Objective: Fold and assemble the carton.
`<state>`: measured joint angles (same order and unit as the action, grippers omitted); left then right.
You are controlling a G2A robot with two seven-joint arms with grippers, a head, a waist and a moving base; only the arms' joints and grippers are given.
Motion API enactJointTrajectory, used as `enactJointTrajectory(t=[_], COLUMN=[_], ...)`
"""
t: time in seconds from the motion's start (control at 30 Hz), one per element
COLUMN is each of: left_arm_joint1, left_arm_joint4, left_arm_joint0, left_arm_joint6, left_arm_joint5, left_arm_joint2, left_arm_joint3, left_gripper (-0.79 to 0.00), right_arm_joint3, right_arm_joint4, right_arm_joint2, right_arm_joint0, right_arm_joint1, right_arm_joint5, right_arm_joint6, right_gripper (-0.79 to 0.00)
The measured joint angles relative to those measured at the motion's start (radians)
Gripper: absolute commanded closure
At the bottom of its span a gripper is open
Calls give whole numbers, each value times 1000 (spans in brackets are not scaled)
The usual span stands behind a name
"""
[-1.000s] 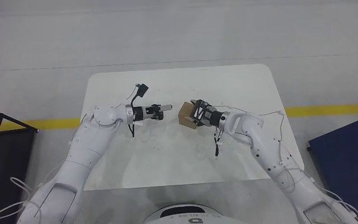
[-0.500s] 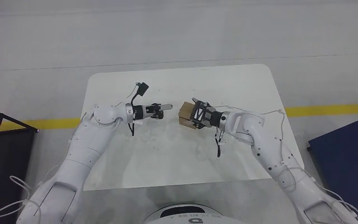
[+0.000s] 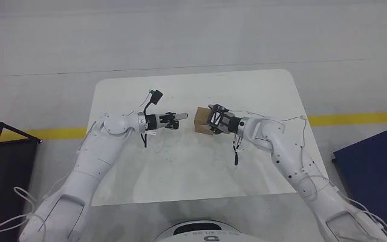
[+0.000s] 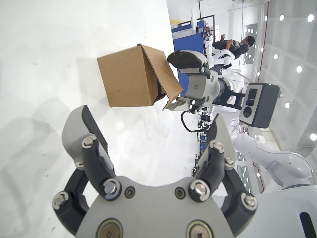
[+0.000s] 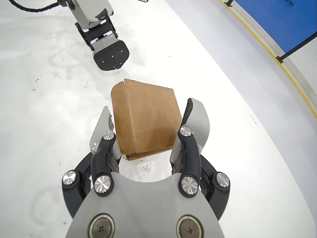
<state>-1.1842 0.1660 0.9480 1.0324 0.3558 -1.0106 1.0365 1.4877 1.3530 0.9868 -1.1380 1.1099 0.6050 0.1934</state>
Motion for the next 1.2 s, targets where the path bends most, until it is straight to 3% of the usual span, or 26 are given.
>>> enactJointTrajectory(t=[0.33, 0.5, 1.1, 1.17, 1.2], left_arm_joint1=[-2, -1, 0, 2, 2], left_arm_joint4=[8, 10, 81, 78, 78], left_arm_joint0=[-12, -18, -4, -1, 1], left_arm_joint6=[11, 13, -6, -12, -14], left_arm_joint5=[6, 9, 48, 48, 47], left_arm_joint2=[6, 5, -17, -22, -23], left_arm_joint3=[-10, -16, -22, -23, -22], left_gripper=[-785, -785, -785, -785, -785], right_arm_joint3=[-26, -37, 71, 74, 77], right_arm_joint4=[72, 108, 200, 182, 175], right_arm_joint2=[-20, -33, -13, -8, -6], right_arm_joint0=[41, 65, 49, 44, 43], right_arm_joint1=[7, 12, 3, 3, 2], right_arm_joint5=[-5, -8, 37, 44, 49], right_arm_joint6=[-10, -13, 51, 58, 63], right_gripper=[-314, 0, 0, -246, -277])
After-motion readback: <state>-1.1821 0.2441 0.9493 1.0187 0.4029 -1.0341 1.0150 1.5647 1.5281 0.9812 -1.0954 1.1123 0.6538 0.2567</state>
